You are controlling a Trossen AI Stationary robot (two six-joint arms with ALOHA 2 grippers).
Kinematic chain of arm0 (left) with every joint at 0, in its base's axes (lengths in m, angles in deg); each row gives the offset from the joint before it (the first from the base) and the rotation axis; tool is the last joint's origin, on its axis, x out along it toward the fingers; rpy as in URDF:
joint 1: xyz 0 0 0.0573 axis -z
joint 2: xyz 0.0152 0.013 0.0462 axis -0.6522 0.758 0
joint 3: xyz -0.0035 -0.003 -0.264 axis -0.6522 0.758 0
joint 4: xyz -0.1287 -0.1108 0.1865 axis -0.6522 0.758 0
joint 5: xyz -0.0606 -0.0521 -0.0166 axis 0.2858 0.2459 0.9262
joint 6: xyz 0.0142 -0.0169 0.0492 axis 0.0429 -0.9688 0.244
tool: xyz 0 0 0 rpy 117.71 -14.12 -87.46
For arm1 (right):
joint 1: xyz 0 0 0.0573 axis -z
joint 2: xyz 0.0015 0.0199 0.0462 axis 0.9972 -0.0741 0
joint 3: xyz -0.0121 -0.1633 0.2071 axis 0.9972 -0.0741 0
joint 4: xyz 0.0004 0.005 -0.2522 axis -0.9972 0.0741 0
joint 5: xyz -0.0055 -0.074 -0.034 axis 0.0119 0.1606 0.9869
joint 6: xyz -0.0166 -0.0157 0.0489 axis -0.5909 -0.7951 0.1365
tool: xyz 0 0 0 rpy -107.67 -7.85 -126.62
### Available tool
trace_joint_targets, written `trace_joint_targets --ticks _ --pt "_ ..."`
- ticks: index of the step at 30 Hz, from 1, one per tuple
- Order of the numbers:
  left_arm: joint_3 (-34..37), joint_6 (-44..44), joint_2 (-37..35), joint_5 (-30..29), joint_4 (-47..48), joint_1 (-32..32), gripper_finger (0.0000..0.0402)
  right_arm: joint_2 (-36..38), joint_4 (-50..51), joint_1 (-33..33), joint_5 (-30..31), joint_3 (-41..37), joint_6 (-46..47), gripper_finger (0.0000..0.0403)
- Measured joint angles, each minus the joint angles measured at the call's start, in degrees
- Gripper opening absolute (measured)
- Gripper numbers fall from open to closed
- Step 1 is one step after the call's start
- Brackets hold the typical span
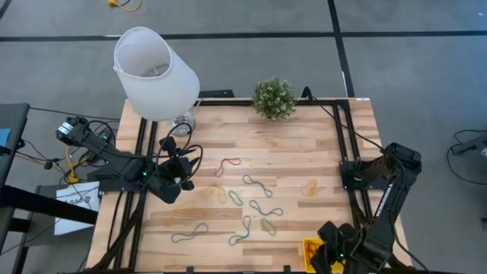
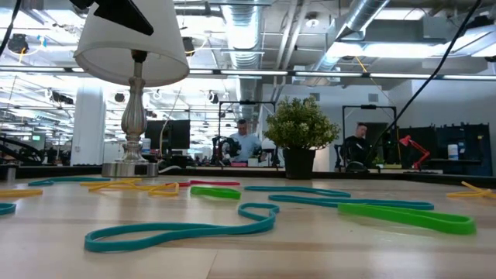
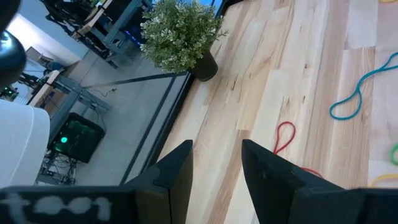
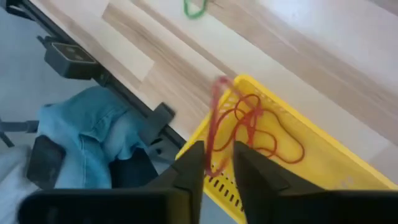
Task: Pick and place rubber bands into bin
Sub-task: Put the red rubber band into the yellow basket
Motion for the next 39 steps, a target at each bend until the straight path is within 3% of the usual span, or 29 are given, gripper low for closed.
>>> trace_joint_targets --ticks 11,17,20,22,25,27,29,33,39 --pt "0.0 -0.1 0.0 0.3 0.0 0.0 0.0130 0.0 -4.3 1.2 -7.0 0.0 0.0 0.0184" --pt "0.0 -0.1 0.0 0.3 0.0 0.0 0.0130 0.0 -3.5 1.7 -7.1 0.0 -0.5 0.0208" --pt "0.0 -0.4 0.0 1.8 0.0 0.0 0.0130 0.0 -2.0 2.7 -5.0 0.0 -5.7 0.0209" --pt "0.0 -1.9 0.1 5.6 0.0 -0.5 0.0130 0.0 -1.9 3.9 1.0 0.0 -12.3 0.0207" --pt "0.0 -2.5 0.1 11.9 -0.2 -2.7 0.0130 0.0 -2.8 6.5 16.2 0.0 -25.5 0.0201" --pt "0.0 -2.7 0.1 13.0 -0.2 -4.9 0.0130 0.0 -3.5 9.0 26.5 0.0 -32.3 0.0198" --pt "0.0 -2.6 0.1 14.1 -0.4 -8.3 0.0130 0.0 -4.0 12.3 31.7 0.0 -36.1 0.0195" --pt "1.2 1.5 0.1 24.1 -3.3 -17.0 0.0130 0.0 -4.2 19.2 32.0 0.0 -40.1 0.0194" --pt "11.9 13.2 1.9 44.0 -26.7 -28.1 0.0130 0.0 -4.3 28.5 29.9 0.0 -41.0 0.0191"
